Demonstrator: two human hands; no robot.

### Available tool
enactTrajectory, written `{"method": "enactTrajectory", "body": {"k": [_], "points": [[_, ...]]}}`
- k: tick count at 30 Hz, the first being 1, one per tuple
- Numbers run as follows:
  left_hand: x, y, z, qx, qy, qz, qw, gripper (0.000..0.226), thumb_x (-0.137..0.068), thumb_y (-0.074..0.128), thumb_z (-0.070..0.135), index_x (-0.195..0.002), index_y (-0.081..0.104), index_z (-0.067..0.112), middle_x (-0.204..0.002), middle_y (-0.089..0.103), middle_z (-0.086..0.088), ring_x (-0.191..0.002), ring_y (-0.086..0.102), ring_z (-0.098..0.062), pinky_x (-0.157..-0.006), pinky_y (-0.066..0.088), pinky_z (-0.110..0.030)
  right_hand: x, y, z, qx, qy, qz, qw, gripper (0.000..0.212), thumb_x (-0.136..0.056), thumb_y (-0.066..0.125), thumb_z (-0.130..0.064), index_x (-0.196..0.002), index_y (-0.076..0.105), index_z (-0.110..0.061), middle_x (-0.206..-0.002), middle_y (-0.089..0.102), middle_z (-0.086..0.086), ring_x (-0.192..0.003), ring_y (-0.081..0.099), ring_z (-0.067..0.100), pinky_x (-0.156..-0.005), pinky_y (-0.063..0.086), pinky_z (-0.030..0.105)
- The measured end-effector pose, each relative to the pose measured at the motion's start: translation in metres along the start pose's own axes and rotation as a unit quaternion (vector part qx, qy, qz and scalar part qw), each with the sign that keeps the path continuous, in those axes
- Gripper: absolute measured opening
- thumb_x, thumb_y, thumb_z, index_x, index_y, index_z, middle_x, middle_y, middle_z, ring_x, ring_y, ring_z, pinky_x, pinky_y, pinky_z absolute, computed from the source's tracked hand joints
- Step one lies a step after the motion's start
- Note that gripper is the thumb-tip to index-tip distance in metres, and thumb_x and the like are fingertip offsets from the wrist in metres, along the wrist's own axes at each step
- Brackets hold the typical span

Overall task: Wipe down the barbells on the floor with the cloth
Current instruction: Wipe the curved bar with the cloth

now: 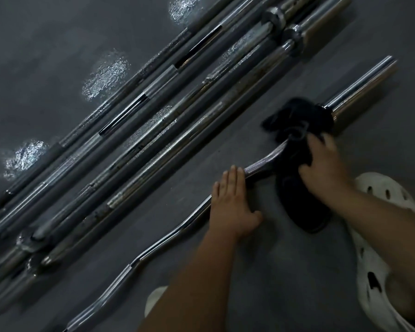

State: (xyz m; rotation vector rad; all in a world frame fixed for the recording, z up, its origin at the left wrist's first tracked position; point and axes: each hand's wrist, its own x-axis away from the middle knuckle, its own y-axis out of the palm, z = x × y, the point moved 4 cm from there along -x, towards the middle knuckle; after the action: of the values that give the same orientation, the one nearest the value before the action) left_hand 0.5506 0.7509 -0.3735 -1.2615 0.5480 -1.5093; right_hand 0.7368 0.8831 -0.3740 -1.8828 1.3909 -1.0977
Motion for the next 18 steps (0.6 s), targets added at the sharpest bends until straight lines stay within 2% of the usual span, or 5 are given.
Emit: {"method": "enactTrajectory", "body": {"k": [5, 7, 10, 13, 18], "points": [[-0.001, -0.002, 0.000, 0.000, 0.000, -0.013, 1.000, 0.110, -0.068, 0.046, 0.054, -0.156, -0.008, 0.016, -0.164, -0.013, -0.003, -0.150, -0.013, -0.019, -0.118, -0.011, -0.035, 0.050, 0.023, -0.033, 0.086, -0.223, -0.258, 0.936, 0.078, -0.072, 0.064, -0.024, -0.146, 0.042, -0.036, -0.138, 0.046, -0.001, -0.115, 0.059, 0.031, -0.092, 0.052, 0.042], [-0.001, -0.001, -0.001, 0.003, 0.005, -0.014, 1.000, 0.110, -0.069, 0.049, 0.053, -0.156, -0.008, 0.017, -0.164, -0.013, -0.003, -0.150, -0.013, -0.018, -0.119, -0.011, -0.035, 0.031, 0.004, -0.033, 0.054, -0.234, -0.193, 0.951, 0.069, -0.066, 0.056, -0.039, -0.134, 0.049, -0.042, -0.134, 0.047, -0.004, -0.116, 0.058, 0.028, -0.094, 0.051, 0.044], [-0.001, 0.001, -0.003, 0.003, 0.004, 0.000, 1.000, 0.113, -0.071, 0.056, 0.052, -0.156, -0.011, 0.021, -0.163, -0.017, 0.001, -0.149, -0.016, -0.017, -0.119, -0.010, -0.035, -0.004, -0.024, -0.020, 0.038, -0.070, 0.007, 0.997, 0.062, -0.071, 0.063, -0.046, -0.129, 0.057, -0.027, -0.152, 0.031, 0.009, -0.129, 0.041, 0.043, -0.106, 0.041, 0.053], [0.000, 0.001, 0.001, -0.010, 0.001, -0.005, 1.000, 0.113, -0.070, 0.054, 0.054, -0.155, -0.012, 0.020, -0.163, -0.017, 0.000, -0.150, -0.015, -0.018, -0.120, -0.009, -0.037, 0.004, -0.007, -0.036, 0.126, 0.004, -0.013, 0.992, 0.063, -0.071, 0.078, -0.041, -0.124, 0.053, -0.018, -0.161, 0.022, 0.006, -0.130, 0.033, 0.051, -0.105, 0.036, 0.057], [-0.003, -0.003, -0.003, -0.013, 0.007, -0.032, 0.999, 0.106, -0.073, 0.055, 0.054, -0.157, 0.005, 0.016, -0.164, -0.004, -0.009, -0.151, -0.008, -0.021, -0.118, -0.009, -0.036, 0.044, 0.013, -0.080, 0.069, -0.254, -0.143, 0.954, 0.037, -0.068, 0.075, -0.026, -0.097, 0.053, -0.023, -0.115, 0.060, 0.005, -0.107, 0.055, 0.040, -0.077, 0.052, 0.044]]}}
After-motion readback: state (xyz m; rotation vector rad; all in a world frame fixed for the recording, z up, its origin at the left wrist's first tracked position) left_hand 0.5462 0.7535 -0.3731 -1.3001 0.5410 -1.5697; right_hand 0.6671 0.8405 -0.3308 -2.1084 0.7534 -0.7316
